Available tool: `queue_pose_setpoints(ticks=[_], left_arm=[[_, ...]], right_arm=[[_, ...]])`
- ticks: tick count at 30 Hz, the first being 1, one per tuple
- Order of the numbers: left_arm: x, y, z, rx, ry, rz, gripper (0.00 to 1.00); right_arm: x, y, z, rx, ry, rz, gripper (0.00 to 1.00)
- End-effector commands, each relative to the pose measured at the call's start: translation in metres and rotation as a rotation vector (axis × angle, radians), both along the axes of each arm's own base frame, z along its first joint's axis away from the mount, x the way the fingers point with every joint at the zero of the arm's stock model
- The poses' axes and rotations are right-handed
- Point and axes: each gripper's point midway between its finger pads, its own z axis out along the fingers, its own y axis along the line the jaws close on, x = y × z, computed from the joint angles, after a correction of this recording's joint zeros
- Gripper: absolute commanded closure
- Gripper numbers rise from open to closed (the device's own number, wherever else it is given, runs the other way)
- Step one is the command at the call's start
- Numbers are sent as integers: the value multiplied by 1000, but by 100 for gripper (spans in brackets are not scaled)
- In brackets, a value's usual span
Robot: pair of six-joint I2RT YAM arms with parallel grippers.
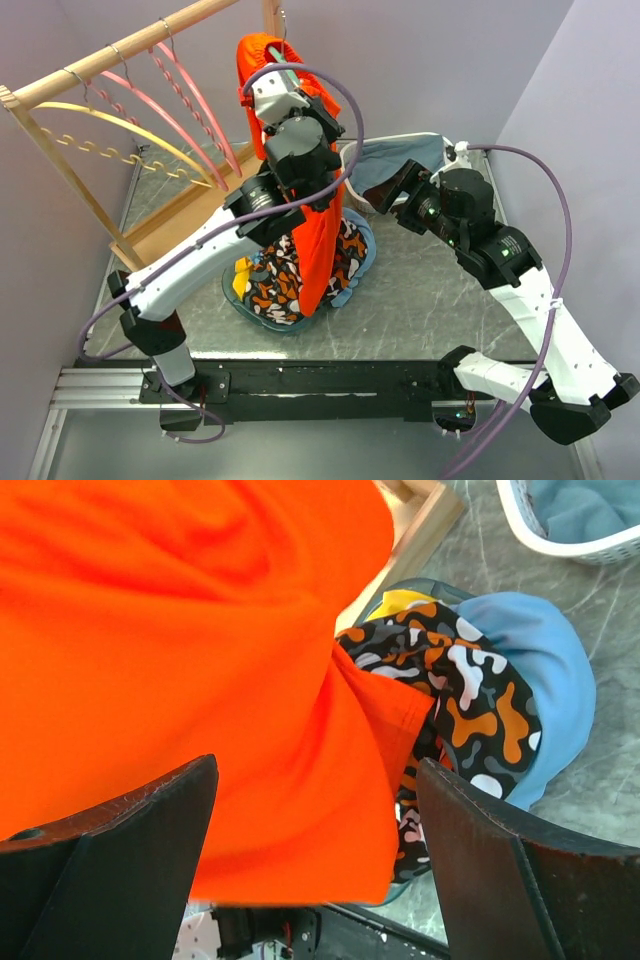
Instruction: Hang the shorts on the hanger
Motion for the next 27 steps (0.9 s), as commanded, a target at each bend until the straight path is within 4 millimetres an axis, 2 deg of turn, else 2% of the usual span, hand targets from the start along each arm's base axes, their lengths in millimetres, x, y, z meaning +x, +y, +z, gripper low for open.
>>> queue_pose_setpoints(ticks=[1, 5, 13, 20, 27], left_arm=[[9, 27, 37, -142, -73, 69, 99], [31, 39, 39, -148, -91, 101, 99], [75, 40, 37, -149, -115, 102, 99], [108, 61, 36, -142, -146, 121, 99], [118, 68, 46, -132, -192, 132, 99]], right_arm=[[-7, -6, 12, -3, -39, -12, 13], [-9, -7, 14, -16, -41, -6, 13], [-12, -5, 6, -45, -28, 11, 13], [-13, -8, 7, -68, -38, 17, 13], [-8, -8, 1, -86, -34, 6, 13]])
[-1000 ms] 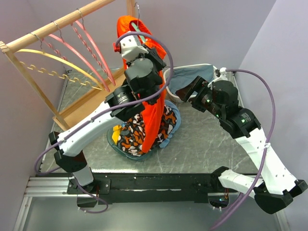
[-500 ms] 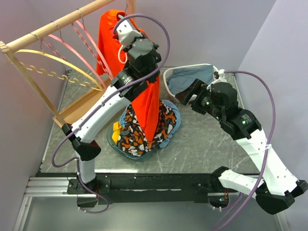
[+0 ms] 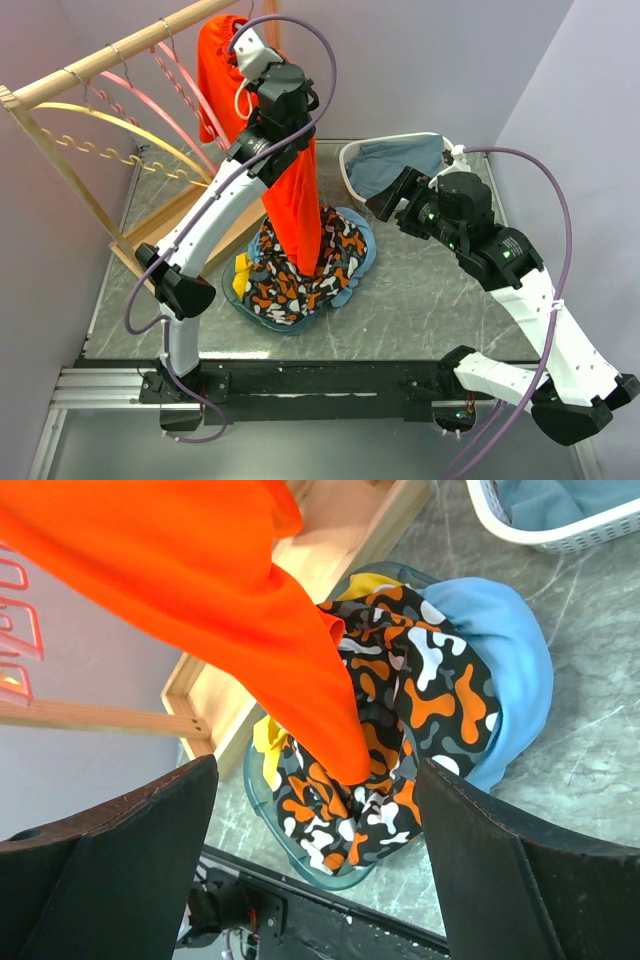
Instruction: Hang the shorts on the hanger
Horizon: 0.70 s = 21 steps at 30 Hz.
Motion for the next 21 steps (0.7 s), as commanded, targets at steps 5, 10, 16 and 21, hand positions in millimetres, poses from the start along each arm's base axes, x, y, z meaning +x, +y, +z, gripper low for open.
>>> queue_pose_setpoints(ticks=[5, 10, 16, 21], left_arm=[[-5, 22, 67, -107, -191, -17, 99], [6, 30, 64, -100, -204, -1, 99], [17, 40, 66, -110, -222, 1, 99], [27, 36, 60, -100, -220, -18, 99]], right_arm=[[4, 0, 7, -5, -44, -3, 13], [7, 1, 3, -18, -37, -3, 13], [8, 3, -1, -25, -29, 6, 13], [8, 4, -2, -25, -25, 8, 13]])
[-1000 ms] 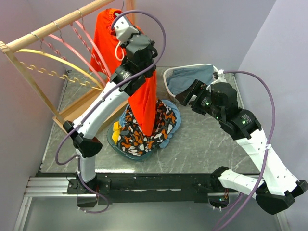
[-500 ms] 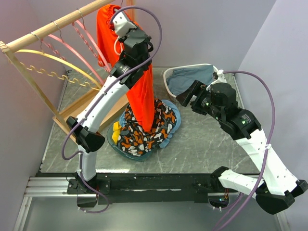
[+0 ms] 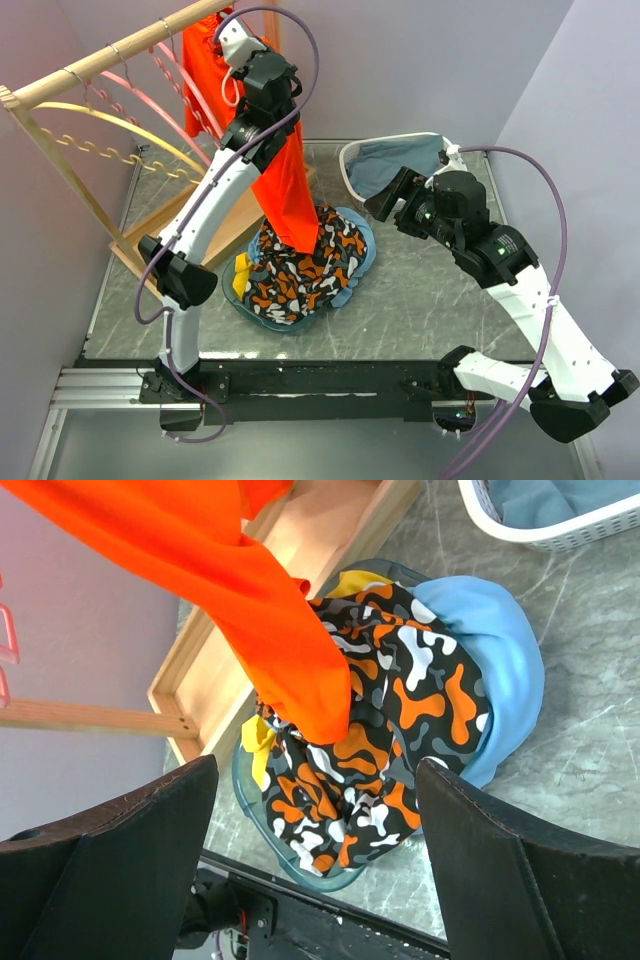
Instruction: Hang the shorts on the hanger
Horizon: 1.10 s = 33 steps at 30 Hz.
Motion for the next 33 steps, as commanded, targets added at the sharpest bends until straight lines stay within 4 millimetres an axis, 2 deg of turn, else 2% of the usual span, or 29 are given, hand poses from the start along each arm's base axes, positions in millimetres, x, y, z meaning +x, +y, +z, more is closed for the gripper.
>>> queue_pose_setpoints(ticks=[1, 4, 8, 10, 11, 14, 17, 24, 33], left_arm=[[-13, 7, 58, -84, -173, -51, 99], [-10, 6, 56, -77, -179, -56, 99], [1, 3, 41, -56, -149, -67, 99], [0, 6, 40, -62, -151, -69, 99], [3, 3, 32, -57, -139, -80, 99], [1, 2, 38, -65, -155, -95, 99], [4, 4, 36, -49, -144, -82, 99], [9, 5, 21, -53, -121, -80, 92], [12, 1, 18, -61, -117, -98, 87]], right_arm=[[4, 3, 5, -2, -32, 12, 13], [2, 3, 3, -16, -25, 19, 13], [-1, -3, -3, -47, -14, 10, 13], [-3, 0, -1, -27, -24, 26, 13], [-3, 1, -2, -25, -22, 33, 13], [-4, 2, -2, -26, -19, 40, 13], [-6, 0, -4, -22, -23, 34, 13], [-3, 2, -9, -31, -19, 37, 13], [0, 1, -11, -41, -34, 32, 13]])
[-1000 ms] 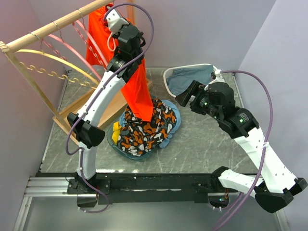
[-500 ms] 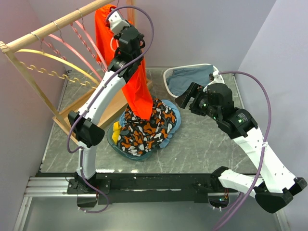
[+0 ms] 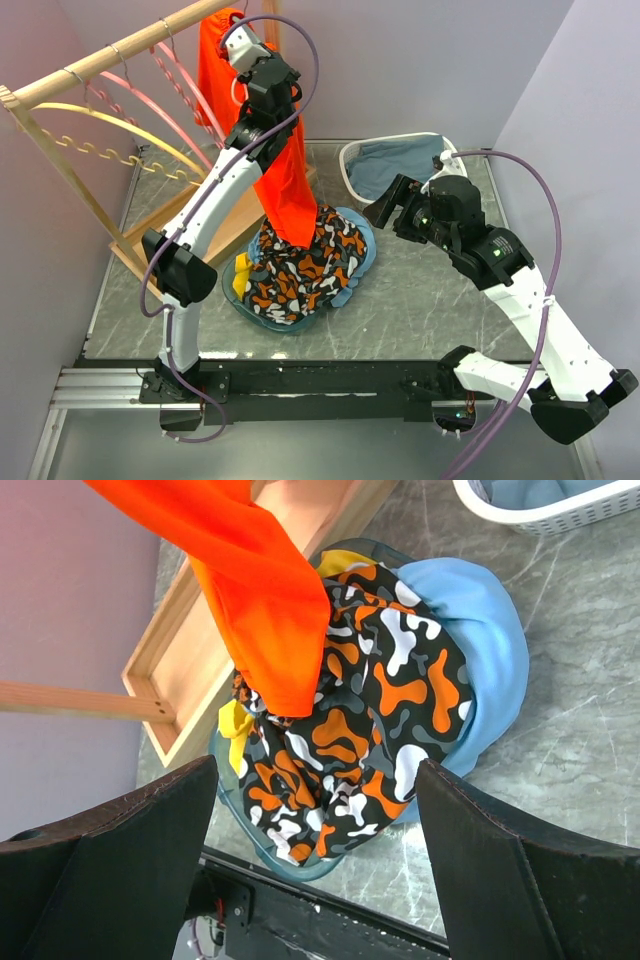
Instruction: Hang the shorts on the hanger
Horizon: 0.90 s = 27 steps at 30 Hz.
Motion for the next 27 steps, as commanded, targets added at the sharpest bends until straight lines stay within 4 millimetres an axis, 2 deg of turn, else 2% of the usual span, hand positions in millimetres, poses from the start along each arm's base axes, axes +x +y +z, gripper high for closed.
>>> queue_pose_setpoints(ticks=[1, 6, 7, 8, 9, 13, 15, 16, 17, 19, 20, 25, 27], left_arm=[[-18, 10, 49, -69, -121, -31, 87], [-19, 6, 52, -69, -130, -50, 77], [-20, 7, 53, -70, -128, -51, 73], [-19, 5, 49, -70, -121, -56, 63], [-21, 6, 51, -69, -124, -64, 58], [-26, -7, 50, -41, -100, -151, 46], [-37, -6, 55, -44, -102, -182, 31], [-36, -9, 42, -28, -75, -196, 27], [-48, -9, 55, -35, -105, -230, 22], [-51, -11, 46, -27, -82, -255, 16], [-58, -11, 51, -29, -84, -277, 12], [-75, -14, 42, -1, -31, -347, 1], [-85, -15, 46, 4, -26, -376, 1]], right_arm=[[3, 2, 6, 4, -54, 7, 13], [5, 5, 7, -1, -56, 16, 13], [5, 6, 8, -3, -61, 20, 13], [7, 6, 8, -6, -60, 21, 13], [7, 8, 9, -4, -63, 24, 13], [8, 19, 10, -6, -82, 52, 12], [11, 22, 10, -20, -89, 55, 12], [11, 23, 11, -25, -94, 59, 12], [13, 23, 12, -30, -102, 50, 12], [15, 23, 13, -32, -113, 48, 12], [16, 25, 15, -26, -124, 50, 12], [21, 32, 13, -38, -140, 62, 12], [23, 36, 13, -46, -149, 69, 12]])
